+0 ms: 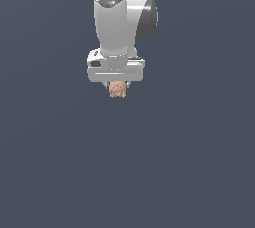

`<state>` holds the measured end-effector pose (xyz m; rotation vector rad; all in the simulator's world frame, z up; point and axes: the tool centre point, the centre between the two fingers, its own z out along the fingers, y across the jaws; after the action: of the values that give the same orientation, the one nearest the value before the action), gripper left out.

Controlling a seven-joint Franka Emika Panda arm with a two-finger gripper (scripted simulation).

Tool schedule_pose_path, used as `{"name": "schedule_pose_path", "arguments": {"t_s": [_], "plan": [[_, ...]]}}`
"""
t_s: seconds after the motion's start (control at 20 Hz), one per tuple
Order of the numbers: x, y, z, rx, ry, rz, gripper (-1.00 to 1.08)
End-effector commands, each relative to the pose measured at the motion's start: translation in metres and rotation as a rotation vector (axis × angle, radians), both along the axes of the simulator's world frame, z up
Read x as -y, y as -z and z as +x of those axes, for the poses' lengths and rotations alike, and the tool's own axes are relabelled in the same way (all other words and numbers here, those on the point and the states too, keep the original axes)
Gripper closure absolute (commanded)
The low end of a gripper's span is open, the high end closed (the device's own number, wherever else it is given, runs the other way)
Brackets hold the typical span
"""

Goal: Pick up the object and move it to a goal position.

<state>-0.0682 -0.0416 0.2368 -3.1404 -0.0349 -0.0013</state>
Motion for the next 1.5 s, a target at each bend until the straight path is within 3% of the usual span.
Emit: {"name": "schedule_pose_path", "arguments": {"t_s": [0.0, 0.85, 1.45], "plan": [[0.006, -0.028, -0.005, -0.001, 0.0, 0.0, 1.08], [0.043, -0.202, -0.03, -0.001, 0.001, 0.0, 1.08], [0.056, -0.26, -0.034, -0.001, 0.0, -0.001, 1.08]]}}
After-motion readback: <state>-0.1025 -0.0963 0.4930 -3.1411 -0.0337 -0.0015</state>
